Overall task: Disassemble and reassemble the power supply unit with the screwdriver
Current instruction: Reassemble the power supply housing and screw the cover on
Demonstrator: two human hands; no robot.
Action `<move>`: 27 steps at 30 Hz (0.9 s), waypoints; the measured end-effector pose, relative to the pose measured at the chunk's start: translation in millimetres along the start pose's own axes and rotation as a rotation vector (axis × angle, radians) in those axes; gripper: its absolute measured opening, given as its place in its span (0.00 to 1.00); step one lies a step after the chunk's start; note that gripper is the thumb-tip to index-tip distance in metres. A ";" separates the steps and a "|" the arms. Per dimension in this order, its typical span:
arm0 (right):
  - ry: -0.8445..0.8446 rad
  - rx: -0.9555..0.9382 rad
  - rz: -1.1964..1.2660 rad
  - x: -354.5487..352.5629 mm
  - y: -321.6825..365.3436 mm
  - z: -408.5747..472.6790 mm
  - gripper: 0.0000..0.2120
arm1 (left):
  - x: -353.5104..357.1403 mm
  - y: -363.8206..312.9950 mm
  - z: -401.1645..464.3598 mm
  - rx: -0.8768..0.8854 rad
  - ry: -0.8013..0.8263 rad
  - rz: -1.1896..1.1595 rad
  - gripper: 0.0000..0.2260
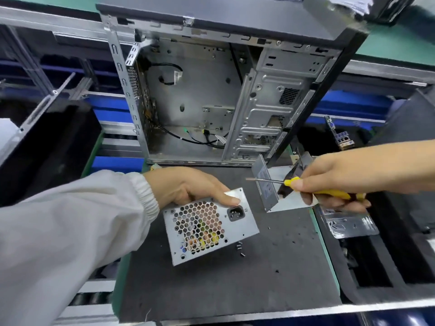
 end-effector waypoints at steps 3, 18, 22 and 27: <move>-0.338 -0.176 -0.199 17.1 -35.0 22.6 0.13 | -6.1 3.3 -3.0 0.055 -0.045 0.017 0.20; -0.944 -0.281 0.059 136.2 -127.2 188.2 0.06 | -37.9 21.0 -9.3 -0.035 -0.069 -0.048 0.15; -1.002 -0.358 -0.068 139.2 -125.5 182.4 0.10 | -37.9 13.8 -6.9 -0.056 -0.023 -0.013 0.09; -0.887 -0.409 0.156 126.3 -107.8 158.0 0.11 | -41.2 16.0 -4.6 -0.037 0.000 -0.034 0.08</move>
Point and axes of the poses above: each hand's wrist, its own z-axis towards the middle knuckle, its own x-axis out of the palm, y = z × x, the point moved 1 cm from there along z, towards the middle knuckle, and after that the axes turned 3 degrees about -z, right-handed, at the moved point
